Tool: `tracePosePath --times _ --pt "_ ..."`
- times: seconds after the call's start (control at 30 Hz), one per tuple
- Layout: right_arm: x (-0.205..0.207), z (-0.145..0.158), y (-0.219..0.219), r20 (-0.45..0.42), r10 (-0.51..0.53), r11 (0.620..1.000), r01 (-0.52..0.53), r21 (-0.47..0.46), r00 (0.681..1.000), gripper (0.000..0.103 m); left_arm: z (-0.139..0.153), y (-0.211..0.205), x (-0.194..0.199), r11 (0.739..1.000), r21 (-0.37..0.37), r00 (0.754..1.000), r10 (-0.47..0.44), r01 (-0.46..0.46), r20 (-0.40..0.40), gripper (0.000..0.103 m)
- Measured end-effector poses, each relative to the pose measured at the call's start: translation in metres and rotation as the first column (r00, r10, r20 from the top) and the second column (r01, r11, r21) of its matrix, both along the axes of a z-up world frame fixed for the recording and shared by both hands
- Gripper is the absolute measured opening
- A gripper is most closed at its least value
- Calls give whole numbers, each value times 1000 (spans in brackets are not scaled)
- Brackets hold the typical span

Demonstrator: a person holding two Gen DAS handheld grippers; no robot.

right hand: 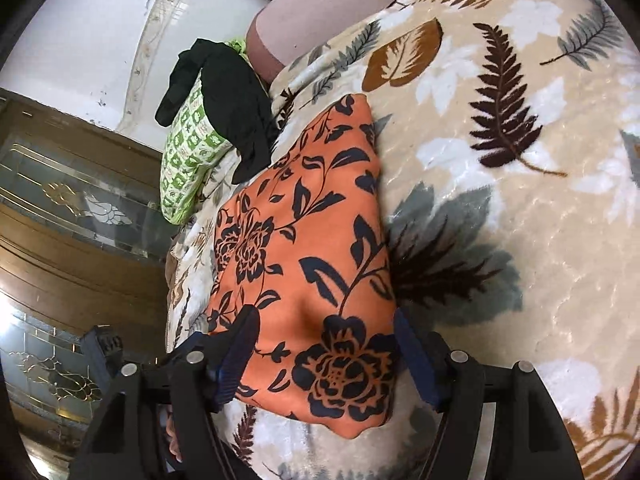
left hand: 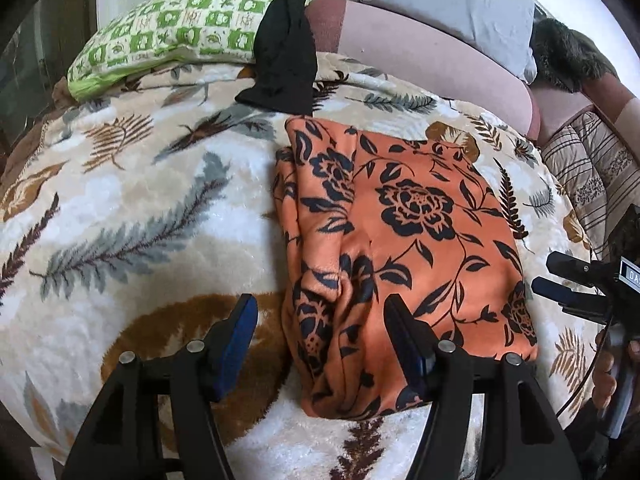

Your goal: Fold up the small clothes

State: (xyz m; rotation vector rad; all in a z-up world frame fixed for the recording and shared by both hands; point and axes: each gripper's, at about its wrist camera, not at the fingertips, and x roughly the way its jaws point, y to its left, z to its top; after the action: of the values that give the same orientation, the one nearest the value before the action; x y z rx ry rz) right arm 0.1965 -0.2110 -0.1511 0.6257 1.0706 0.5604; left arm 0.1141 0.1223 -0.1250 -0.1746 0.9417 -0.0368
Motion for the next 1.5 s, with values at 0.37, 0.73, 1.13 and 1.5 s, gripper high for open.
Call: tracePosePath --times 0.37,0.73,1.13,1.5 --pt "45 -20 15 -18 2 1000 -2 -1 1000 73 -28 21 48 986 -162 998 18 -28 -64 74" --pt "62 -32 51 -50 113 993 -115 -41 992 40 -34 -1 62 977 -188 991 -116 103 -62 32" --pt "69 58 -41 131 65 997 -57 -59 989 37 31 -94 85 956 -183 971 -213 229 107 33" --pt "79 -17 -99 20 -126 982 127 -136 992 56 -18 -109 95 977 -94 981 -194 193 1 57"
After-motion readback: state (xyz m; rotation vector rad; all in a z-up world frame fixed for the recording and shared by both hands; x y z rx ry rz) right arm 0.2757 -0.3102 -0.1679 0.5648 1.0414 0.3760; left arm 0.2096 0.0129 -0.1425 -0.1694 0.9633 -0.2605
